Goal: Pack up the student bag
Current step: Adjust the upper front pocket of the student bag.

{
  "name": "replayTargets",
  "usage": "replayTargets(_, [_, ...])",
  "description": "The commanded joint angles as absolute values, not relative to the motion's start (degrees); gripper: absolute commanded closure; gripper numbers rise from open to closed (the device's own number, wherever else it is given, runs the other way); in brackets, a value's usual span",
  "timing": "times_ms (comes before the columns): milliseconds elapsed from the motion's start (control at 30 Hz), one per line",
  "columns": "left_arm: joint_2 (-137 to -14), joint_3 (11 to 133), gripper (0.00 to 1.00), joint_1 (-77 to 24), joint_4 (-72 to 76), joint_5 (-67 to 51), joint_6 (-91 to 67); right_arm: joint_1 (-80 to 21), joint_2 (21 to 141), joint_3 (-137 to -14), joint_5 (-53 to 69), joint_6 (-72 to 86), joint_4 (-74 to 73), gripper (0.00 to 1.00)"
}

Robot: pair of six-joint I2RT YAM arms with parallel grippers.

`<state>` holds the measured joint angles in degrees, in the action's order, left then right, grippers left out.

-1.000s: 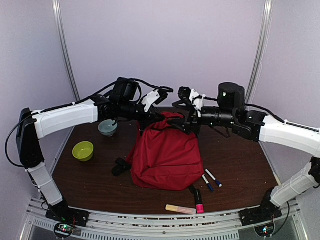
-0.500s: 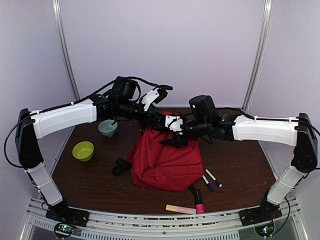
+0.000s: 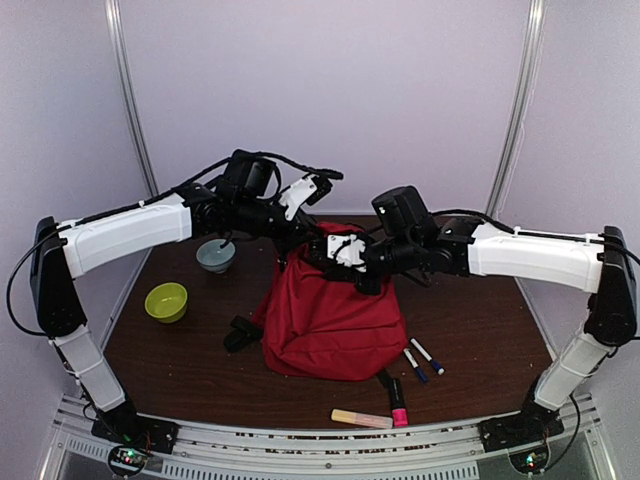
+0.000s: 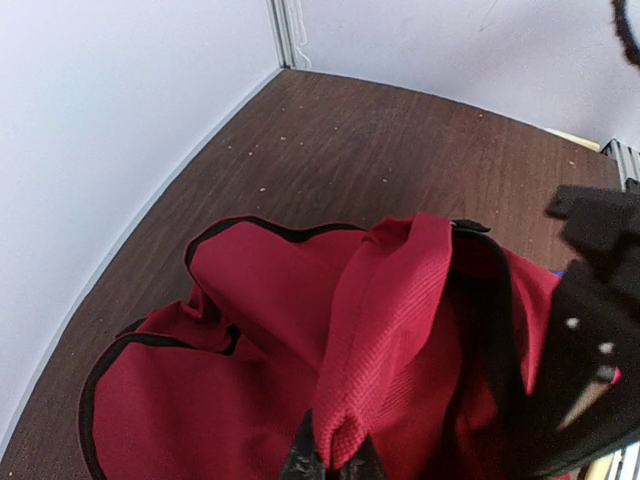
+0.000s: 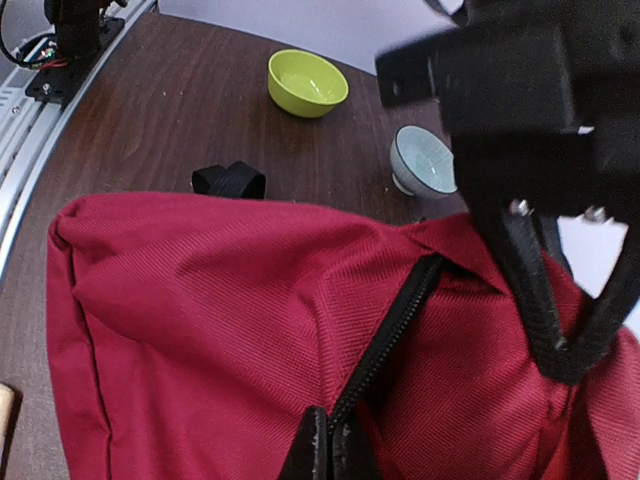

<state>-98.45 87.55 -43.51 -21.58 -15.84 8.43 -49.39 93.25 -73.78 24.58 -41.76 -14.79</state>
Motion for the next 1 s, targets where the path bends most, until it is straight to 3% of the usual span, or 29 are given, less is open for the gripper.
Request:
replayTargets(0, [-96.86, 90.35, 1.0, -40.91, -17.76, -2.3, 5.48, -51.46, 85.43, -71.12, 24.99, -39.33, -17.48, 1.0])
replayTargets(233, [-94.13, 88.88, 1.0, -39.34, -17.62, 3.45, 2.41, -53.27, 76.91, -70.39, 28.65, -37.54, -16.95, 1.0])
replayTargets(433, [-90.86, 85.66, 1.0, -39.2, -17.59, 5.09, -1.44, -53.27, 72.11, -63.06, 24.57, -32.85, -4.16, 1.0])
replayTargets(533, [-88.27, 82.06, 1.0, -39.2, -15.91, 7.1, -3.9, -53.29, 71.86, -61.51, 18.48, -25.97, -0.12, 0.72])
replayTargets(600, [-86.94, 79.23, 1.0, -39.2, -13.78, 7.67, -5.52, -53.21, 71.34, -60.26, 17.03, -21.65, 0.14, 0.63])
replayTargets(967, [-84.93, 67.99, 1.0, -39.2, -4.56, 7.24, -13.97, -53.42, 74.74, -44.81, 12.39, 12.16, 1.06, 0.59])
